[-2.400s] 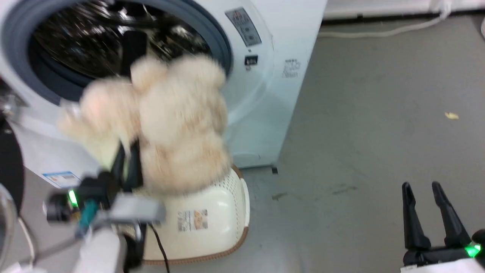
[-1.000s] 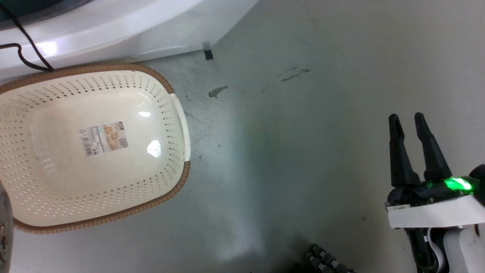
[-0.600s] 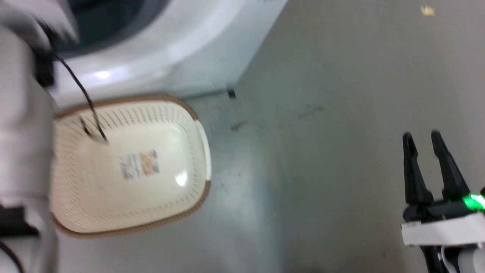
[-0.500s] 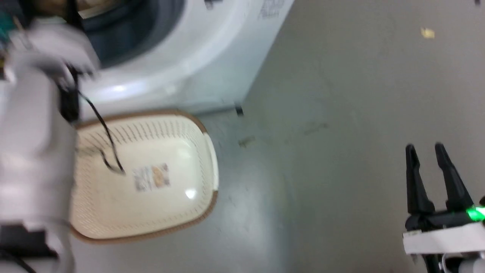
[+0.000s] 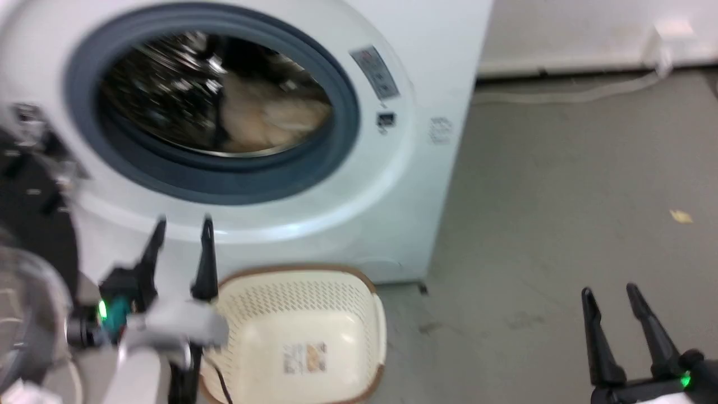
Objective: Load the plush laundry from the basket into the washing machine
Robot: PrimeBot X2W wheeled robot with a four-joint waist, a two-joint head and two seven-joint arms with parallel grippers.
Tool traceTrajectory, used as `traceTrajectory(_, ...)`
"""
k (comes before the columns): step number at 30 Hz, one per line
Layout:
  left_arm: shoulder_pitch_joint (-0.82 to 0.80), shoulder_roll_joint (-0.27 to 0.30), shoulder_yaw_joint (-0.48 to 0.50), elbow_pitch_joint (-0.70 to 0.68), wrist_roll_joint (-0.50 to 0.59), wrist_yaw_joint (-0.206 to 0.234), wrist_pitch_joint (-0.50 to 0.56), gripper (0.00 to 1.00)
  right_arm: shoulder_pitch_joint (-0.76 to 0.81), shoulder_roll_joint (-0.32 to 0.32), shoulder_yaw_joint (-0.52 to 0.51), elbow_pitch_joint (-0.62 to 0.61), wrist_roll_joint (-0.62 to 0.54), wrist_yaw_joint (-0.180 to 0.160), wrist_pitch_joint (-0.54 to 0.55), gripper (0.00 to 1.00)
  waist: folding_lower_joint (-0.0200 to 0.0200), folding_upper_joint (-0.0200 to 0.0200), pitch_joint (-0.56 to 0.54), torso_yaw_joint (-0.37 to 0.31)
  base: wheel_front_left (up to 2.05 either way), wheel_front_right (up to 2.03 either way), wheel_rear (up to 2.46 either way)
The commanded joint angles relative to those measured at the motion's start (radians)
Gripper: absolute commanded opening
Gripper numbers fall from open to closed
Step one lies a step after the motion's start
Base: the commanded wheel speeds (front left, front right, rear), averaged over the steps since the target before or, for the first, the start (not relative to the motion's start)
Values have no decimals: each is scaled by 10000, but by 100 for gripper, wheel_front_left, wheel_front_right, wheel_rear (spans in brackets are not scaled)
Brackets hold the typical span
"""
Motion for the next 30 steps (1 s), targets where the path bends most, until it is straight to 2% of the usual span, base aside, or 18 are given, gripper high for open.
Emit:
traceTrajectory(1, 792, -129, 39, -523, -60, -25, -51, 100, 267, 97, 40, -72, -148, 8, -42, 100, 5, 0, -1095, 969, 0, 0, 0)
traceTrajectory(7, 2624, -549, 261, -1690, -300, -14, -52, 100, 635, 218, 264, -277, -303, 8, -42, 100, 5, 0, -1455, 1323, 0, 0, 0)
traceTrajectory(12, 3673, -735, 68, -2234, -54, -313, -52, 100, 916, 295, 492, -292, -462, 8, -42, 100, 5, 0, -1660, 1503, 0, 0, 0)
traceTrajectory(24, 4353, -1147, -45, -2714, 584, -305, -52, 100, 1156, 699, 332, -111, -633, 8, -42, 100, 5, 0, -1832, 1629, 0, 0, 0)
traceTrajectory(25, 4245, -1166, -62, -2669, 559, -327, 13, 0, 1029, 670, 341, -133, -592, 0, 9, 0, 6, 0, -1833, 1630, 0, 0, 0)
traceTrajectory(30, 4221, -1175, -47, -2685, 596, -319, 79, 0, 981, 674, 334, -114, -635, 0, 64, 0, 5, 0, -1816, 1632, 0, 0, 0)
